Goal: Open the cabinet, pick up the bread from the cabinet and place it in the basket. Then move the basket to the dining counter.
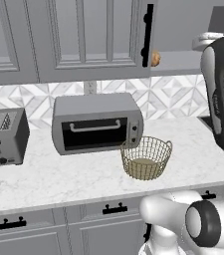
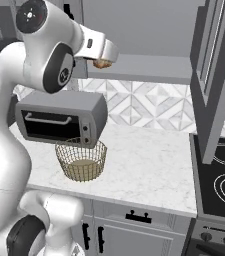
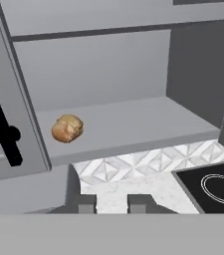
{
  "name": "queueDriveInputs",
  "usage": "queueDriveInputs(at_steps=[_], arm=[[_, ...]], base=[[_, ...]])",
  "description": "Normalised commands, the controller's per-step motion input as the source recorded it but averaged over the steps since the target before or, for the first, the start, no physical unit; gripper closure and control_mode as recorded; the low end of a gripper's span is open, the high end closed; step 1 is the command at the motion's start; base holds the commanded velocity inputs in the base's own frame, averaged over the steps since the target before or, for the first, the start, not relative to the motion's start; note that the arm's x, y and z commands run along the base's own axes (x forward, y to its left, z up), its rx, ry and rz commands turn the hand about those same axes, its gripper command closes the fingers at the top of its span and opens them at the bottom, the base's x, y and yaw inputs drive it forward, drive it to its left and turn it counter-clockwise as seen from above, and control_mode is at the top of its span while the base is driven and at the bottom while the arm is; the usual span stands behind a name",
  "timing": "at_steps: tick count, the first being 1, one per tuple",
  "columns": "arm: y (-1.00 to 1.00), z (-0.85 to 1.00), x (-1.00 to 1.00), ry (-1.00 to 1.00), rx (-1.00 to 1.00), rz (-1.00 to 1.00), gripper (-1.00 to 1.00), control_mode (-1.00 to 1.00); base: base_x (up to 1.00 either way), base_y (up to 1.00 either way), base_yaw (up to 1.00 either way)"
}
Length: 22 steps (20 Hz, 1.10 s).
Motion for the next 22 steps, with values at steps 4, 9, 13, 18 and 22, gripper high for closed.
queueDriveInputs(at_steps=[4,9,13,18,22], arm=[[0.76,0.00,0.31,0.01,-0.05,0.01,-1.00,-1.00],[0.62,0.00,0.42,0.00,-0.03,0.03,-1.00,-1.00],[0.48,0.00,0.48,0.00,-0.01,0.04,-1.00,-1.00],[0.23,0.00,0.63,0.00,0.00,0.04,-1.00,-1.00],[0.32,0.00,0.57,0.00,0.00,0.03,-1.00,-1.00]], base=[[0.00,0.00,0.00],[0.00,0.00,0.00],[0.00,0.00,0.00],[0.00,0.00,0.00],[0.00,0.00,0.00]])
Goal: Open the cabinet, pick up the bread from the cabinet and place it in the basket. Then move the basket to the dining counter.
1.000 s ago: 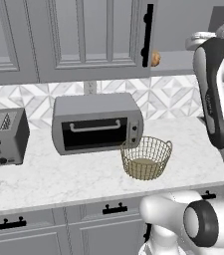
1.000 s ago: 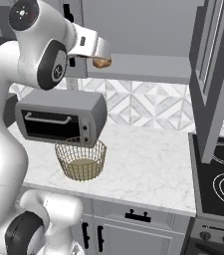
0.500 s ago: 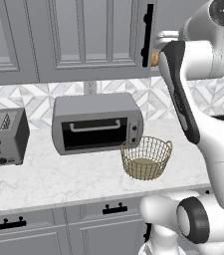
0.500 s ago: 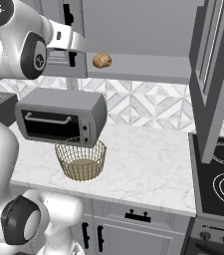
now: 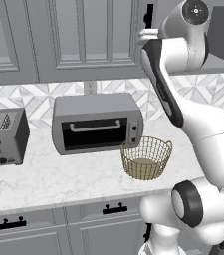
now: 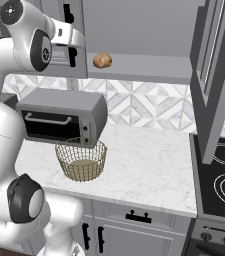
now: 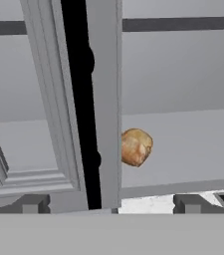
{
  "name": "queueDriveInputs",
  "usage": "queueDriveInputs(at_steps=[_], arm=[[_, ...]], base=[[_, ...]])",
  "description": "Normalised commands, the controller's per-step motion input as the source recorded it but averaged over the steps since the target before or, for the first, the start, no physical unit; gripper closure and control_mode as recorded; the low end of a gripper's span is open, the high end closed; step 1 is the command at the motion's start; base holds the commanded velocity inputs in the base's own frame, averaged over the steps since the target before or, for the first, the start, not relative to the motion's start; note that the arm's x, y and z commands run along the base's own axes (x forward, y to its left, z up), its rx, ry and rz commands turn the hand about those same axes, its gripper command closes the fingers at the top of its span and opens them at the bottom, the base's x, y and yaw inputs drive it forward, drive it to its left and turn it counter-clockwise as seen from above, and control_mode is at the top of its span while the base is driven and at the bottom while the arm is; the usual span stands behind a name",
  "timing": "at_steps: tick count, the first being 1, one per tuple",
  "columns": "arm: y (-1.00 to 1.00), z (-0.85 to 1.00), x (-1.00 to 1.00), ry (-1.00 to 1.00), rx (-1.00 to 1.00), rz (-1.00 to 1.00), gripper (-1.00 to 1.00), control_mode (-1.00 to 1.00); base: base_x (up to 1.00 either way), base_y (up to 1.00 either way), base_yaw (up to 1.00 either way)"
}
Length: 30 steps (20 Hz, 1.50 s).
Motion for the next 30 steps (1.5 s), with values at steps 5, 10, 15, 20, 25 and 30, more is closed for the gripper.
queueDriveInputs(at_steps=[5,10,15,20,25,30], arm=[[0.21,0.00,0.54,0.00,0.00,0.02,-1.00,-1.00],[0.01,-0.01,0.54,0.00,0.00,0.00,-1.00,-1.00],[0.21,0.00,0.55,0.00,0.00,0.00,-1.00,-1.00],[0.04,-0.14,0.63,0.00,0.00,0.00,1.00,-1.00],[0.01,-0.58,0.87,0.00,0.01,0.02,1.00,-1.00],[0.27,-0.75,0.50,0.00,0.09,0.12,1.00,-1.00]], base=[[0.00,0.00,0.00],[0.00,0.00,0.00],[0.00,0.00,0.00],[0.00,0.00,0.00],[0.00,0.00,0.00],[0.00,0.00,0.00]])
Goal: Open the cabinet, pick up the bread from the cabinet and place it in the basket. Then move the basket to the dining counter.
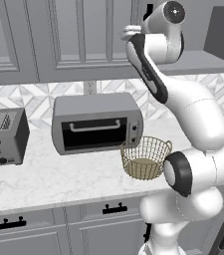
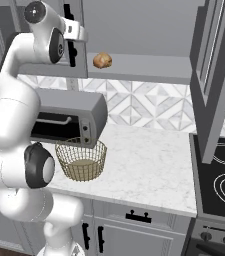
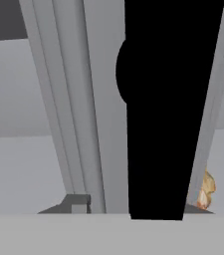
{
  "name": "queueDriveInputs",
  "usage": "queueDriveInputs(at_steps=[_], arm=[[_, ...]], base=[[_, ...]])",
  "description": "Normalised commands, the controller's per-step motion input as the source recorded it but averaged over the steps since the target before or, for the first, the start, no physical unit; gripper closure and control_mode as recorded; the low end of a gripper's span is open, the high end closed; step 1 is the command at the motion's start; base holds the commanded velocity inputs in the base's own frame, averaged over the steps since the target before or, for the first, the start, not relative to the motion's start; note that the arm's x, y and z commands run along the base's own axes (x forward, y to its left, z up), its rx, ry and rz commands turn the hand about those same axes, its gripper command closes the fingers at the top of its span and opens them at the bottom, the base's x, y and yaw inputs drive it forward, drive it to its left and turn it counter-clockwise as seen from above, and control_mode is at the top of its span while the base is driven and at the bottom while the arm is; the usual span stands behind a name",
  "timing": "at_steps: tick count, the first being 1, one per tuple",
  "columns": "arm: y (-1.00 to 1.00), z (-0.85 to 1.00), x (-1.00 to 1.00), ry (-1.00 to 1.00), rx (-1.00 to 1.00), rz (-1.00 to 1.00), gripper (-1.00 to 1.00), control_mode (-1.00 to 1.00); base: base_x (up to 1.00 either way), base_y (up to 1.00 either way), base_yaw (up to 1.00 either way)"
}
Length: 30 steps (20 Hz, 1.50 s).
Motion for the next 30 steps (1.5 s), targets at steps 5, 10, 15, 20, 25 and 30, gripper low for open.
queueDriveInputs(at_steps=[5,10,15,20,25,30], arm=[[0.98,-0.26,-0.10,0.00,0.02,0.12,1.00,-1.00],[1.00,0.00,-0.53,0.00,0.00,0.09,1.00,-1.00],[1.00,0.00,-0.73,0.01,0.00,0.04,1.00,-1.00],[1.00,0.00,-0.79,0.00,0.00,0.01,1.00,-1.00],[1.00,0.00,-0.79,0.00,0.00,0.01,1.00,-1.00],[1.00,0.00,-0.83,0.00,0.00,0.01,1.00,-1.00]], base=[[0.00,0.00,0.00],[0.00,0.00,0.00],[0.00,0.00,0.00],[0.00,0.00,0.00],[0.00,0.00,0.00],[0.00,0.00,0.00]])
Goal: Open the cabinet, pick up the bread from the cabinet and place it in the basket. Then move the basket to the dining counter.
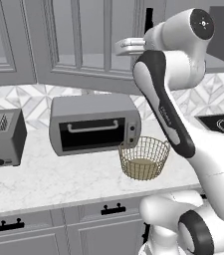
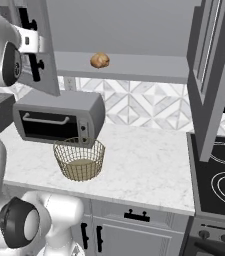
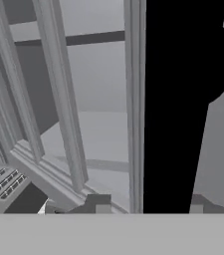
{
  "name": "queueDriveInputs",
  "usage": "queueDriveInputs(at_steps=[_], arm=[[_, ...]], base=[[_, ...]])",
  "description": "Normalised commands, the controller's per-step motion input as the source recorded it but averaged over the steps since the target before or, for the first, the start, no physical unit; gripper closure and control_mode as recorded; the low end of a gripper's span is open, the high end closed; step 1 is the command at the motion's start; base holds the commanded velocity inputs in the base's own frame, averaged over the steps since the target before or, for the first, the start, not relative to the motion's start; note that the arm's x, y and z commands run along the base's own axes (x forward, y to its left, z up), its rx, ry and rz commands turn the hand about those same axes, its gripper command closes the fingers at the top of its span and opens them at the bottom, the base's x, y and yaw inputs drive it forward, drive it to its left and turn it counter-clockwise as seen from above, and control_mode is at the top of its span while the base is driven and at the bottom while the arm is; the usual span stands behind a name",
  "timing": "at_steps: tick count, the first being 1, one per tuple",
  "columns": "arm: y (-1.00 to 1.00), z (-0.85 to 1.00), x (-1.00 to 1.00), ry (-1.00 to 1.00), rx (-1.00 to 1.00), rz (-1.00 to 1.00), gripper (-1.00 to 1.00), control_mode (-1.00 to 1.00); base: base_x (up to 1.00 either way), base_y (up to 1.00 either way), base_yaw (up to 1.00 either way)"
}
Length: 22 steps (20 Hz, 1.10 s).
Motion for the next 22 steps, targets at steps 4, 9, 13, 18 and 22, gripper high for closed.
queueDriveInputs(at_steps=[4,9,13,18,22], arm=[[1.00,0.00,-0.92,0.00,0.00,0.01,1.00,-1.00],[1.00,-0.07,-0.94,0.01,0.00,0.00,1.00,-1.00],[1.00,-0.14,-0.84,0.03,0.00,0.00,1.00,-1.00],[1.00,-0.11,-0.72,0.02,0.05,0.01,1.00,-1.00],[0.20,0.05,-0.94,-0.08,0.31,0.00,1.00,-1.00]], base=[[0.00,0.00,0.00],[0.00,0.00,0.00],[0.00,0.00,0.00],[0.00,0.00,0.00],[0.00,0.00,0.00]])
